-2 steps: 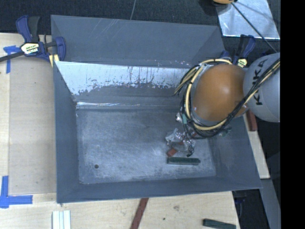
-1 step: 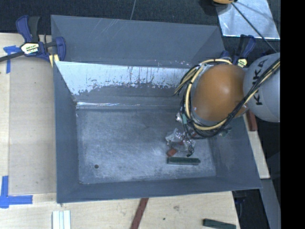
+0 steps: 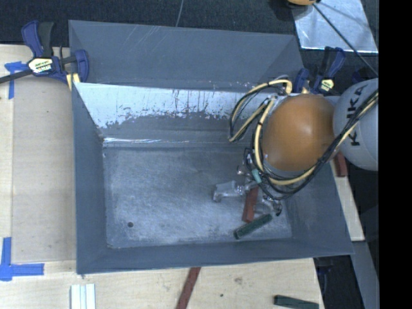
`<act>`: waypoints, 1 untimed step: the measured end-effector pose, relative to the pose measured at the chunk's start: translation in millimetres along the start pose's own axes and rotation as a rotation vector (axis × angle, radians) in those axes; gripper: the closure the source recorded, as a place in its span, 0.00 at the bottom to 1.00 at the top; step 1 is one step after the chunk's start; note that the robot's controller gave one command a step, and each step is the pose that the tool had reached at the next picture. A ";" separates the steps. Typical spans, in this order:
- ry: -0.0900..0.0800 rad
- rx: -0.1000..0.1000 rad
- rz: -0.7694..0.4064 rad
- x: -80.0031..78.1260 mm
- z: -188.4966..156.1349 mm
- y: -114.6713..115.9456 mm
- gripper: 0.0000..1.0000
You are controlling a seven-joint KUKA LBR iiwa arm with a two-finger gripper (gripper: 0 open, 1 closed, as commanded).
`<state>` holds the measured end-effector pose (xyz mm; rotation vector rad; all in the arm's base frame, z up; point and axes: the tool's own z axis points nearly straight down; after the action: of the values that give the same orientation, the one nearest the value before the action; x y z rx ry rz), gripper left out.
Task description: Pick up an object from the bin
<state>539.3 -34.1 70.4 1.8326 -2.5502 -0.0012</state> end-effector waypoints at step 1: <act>-0.002 0.002 0.004 -0.6 -1.5 -1.0 1.00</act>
Offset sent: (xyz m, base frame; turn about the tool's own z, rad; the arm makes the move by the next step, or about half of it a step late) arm 0.0000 0.0000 0.0000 0.0000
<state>540.5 -33.9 71.9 1.8289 -2.5561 -0.0004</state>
